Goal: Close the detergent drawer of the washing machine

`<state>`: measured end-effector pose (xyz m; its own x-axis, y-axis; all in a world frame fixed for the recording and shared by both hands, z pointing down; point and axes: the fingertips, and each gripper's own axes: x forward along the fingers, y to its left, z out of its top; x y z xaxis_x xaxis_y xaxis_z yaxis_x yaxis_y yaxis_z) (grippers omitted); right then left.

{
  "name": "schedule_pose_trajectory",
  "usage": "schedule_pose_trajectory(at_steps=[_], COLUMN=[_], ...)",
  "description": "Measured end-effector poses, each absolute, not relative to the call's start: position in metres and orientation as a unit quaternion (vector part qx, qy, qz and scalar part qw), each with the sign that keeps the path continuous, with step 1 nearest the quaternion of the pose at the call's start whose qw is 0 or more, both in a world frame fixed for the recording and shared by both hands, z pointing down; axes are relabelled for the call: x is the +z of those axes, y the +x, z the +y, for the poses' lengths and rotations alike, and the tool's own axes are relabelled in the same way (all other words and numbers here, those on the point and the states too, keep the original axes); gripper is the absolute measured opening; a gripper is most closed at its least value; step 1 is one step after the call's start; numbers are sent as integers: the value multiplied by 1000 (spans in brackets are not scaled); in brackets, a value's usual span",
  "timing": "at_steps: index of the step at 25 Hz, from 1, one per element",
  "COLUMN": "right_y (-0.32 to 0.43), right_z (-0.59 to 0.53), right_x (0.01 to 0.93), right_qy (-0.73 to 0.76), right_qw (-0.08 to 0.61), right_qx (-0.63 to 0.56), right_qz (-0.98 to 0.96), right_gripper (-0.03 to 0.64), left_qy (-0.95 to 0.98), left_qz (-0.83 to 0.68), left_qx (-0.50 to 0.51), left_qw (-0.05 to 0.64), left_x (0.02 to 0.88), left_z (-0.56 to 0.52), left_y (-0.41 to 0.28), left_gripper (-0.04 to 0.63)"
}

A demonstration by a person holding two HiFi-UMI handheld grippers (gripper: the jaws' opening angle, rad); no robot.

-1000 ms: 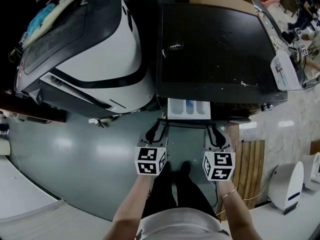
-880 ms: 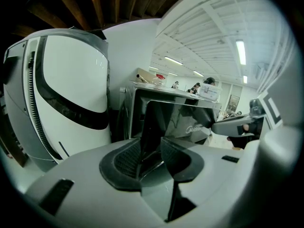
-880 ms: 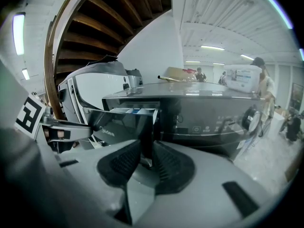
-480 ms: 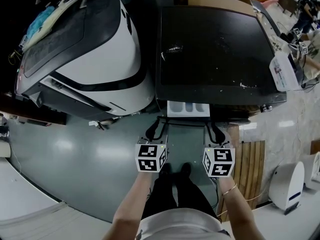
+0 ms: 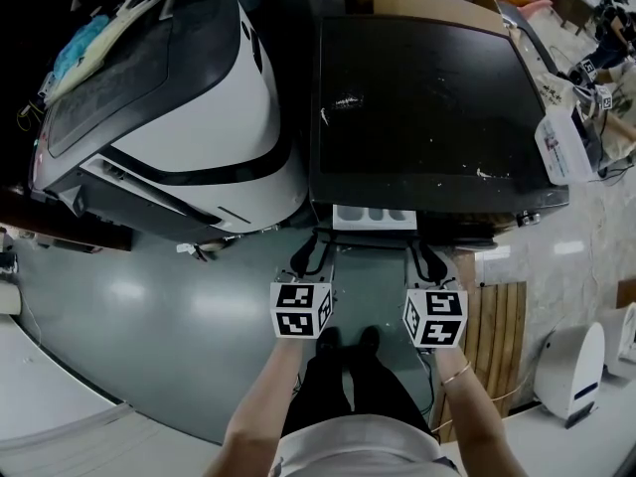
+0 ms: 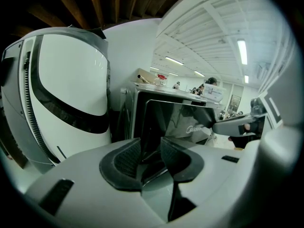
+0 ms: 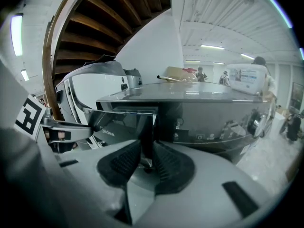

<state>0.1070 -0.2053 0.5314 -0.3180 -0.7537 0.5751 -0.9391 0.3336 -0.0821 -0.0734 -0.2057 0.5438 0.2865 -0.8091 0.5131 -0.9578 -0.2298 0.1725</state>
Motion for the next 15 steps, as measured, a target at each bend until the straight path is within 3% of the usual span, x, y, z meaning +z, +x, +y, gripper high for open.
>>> schedule_pose_trajectory(at_steps=[15], right_y=[105], right_z=[-224], right_x=[532], right_qy=[542], right_qw=[228], right_qx=[208], right_qz=[-782], right_gripper=[89], left_qy=[764], left_qz=[-581], left_qx=[162], left_qw=[231], left_x=[544], left_z=[-224], left_y=[-75], left_gripper=[121])
